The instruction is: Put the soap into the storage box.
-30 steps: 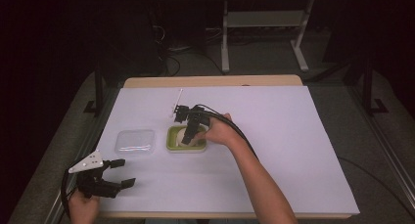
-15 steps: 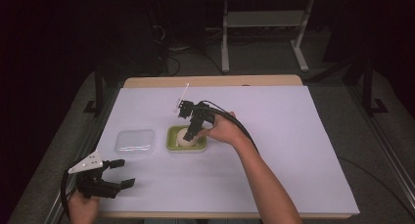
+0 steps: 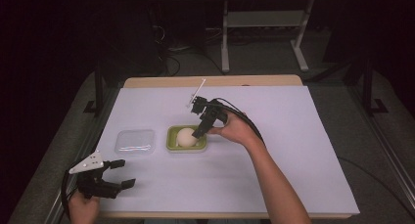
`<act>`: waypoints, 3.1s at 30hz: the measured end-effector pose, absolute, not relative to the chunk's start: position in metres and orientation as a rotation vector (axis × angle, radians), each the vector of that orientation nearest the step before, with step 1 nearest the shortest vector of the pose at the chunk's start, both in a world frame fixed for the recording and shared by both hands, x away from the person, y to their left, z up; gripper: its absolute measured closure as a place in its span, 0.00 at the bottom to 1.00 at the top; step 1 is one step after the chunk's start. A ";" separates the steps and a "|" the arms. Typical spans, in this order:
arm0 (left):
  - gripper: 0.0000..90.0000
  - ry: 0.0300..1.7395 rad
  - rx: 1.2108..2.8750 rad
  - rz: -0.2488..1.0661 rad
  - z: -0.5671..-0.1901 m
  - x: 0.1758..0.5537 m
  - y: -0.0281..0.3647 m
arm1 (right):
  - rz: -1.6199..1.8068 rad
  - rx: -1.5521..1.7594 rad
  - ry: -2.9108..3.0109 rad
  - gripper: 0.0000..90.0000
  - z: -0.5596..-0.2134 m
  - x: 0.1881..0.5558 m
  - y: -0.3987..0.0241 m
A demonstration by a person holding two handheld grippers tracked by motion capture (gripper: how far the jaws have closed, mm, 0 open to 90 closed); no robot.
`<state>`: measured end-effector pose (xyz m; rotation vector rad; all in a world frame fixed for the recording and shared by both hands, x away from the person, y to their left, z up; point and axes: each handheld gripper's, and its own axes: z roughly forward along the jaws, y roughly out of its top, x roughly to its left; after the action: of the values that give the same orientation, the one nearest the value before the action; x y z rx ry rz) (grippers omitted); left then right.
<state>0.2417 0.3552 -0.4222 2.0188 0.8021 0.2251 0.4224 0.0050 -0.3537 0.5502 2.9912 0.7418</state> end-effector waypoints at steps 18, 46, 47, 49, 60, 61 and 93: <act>0.14 0.809 2.017 0.223 -0.422 0.241 0.354 | 0.810 0.604 2.953 0.25 -0.349 0.416 -0.031; 0.14 0.813 2.018 0.221 -0.422 0.241 0.353 | 0.901 0.709 2.898 0.23 -0.348 0.402 -0.076; 0.14 0.814 2.018 0.221 -0.422 0.241 0.353 | 0.903 0.714 2.895 0.23 -0.348 0.401 -0.079; 0.14 0.814 2.018 0.222 -0.422 0.241 0.353 | 0.905 0.719 2.891 0.23 -0.349 0.400 -0.082; 0.14 0.808 2.026 0.227 -0.423 0.242 0.352 | 0.912 0.778 2.881 0.23 -0.353 0.394 -0.100; 0.14 0.807 2.027 0.228 -0.423 0.242 0.352 | 0.912 0.782 2.880 0.23 -0.354 0.393 -0.101; 0.14 0.814 2.033 0.231 -0.423 0.241 0.349 | 0.941 0.902 2.825 0.24 -0.372 0.363 -0.157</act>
<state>0.2412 0.3492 -0.4234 2.0335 0.8136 0.2309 0.3628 -0.1565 -0.3718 0.9019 2.8245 0.9407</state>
